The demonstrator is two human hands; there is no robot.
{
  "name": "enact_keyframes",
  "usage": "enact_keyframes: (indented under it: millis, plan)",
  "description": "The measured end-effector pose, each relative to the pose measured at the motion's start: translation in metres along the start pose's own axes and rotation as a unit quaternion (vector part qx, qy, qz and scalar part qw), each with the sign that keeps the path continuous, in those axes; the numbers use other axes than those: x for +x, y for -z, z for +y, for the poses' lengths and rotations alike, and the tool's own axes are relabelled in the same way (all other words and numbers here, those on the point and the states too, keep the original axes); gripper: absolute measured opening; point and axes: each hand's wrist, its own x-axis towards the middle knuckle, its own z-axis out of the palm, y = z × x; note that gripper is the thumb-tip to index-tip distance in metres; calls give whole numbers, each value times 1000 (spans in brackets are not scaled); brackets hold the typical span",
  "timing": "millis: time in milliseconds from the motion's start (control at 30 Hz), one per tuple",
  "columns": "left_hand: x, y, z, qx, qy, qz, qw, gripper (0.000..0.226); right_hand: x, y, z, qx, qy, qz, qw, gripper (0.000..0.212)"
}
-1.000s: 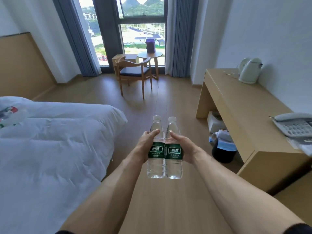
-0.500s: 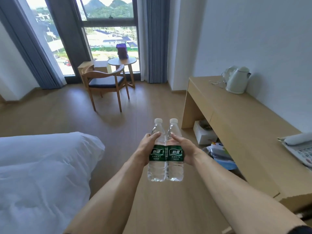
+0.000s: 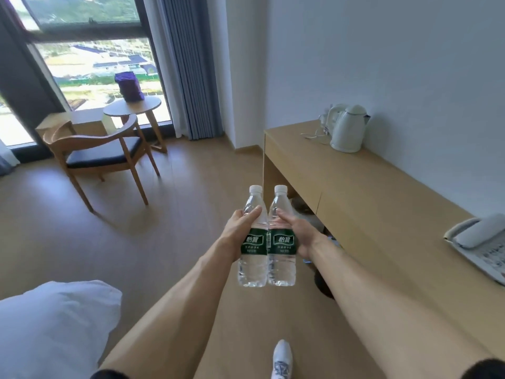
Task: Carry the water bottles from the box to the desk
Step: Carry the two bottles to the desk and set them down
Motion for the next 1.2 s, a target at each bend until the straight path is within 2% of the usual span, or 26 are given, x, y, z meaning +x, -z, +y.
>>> enact_keyframes:
  millis: [267,500,700,800,933,1200]
  plan:
    - [143,-41,68,25,-11,-21,999,54,113,66,-94,12,34,22,999,50]
    - [251,-100,127,48,-23,-56,997,53,173,131,-179,33,69,57,995,55]
    - [324,-163,149,77,-23,-103,991,59,196,198,-226,25,85,171,981,54]
    - [359,-199,156,97,-24,-144,985,55,202,233,-244,34,106,223,969,43]
    - [403,-254,162,118,-9,-228,967,45,203,281,-265,61,121,289,948,52]
    - [503,-341,172,143,7,-380,914,45,222,349,-301,129,173,431,876,62]
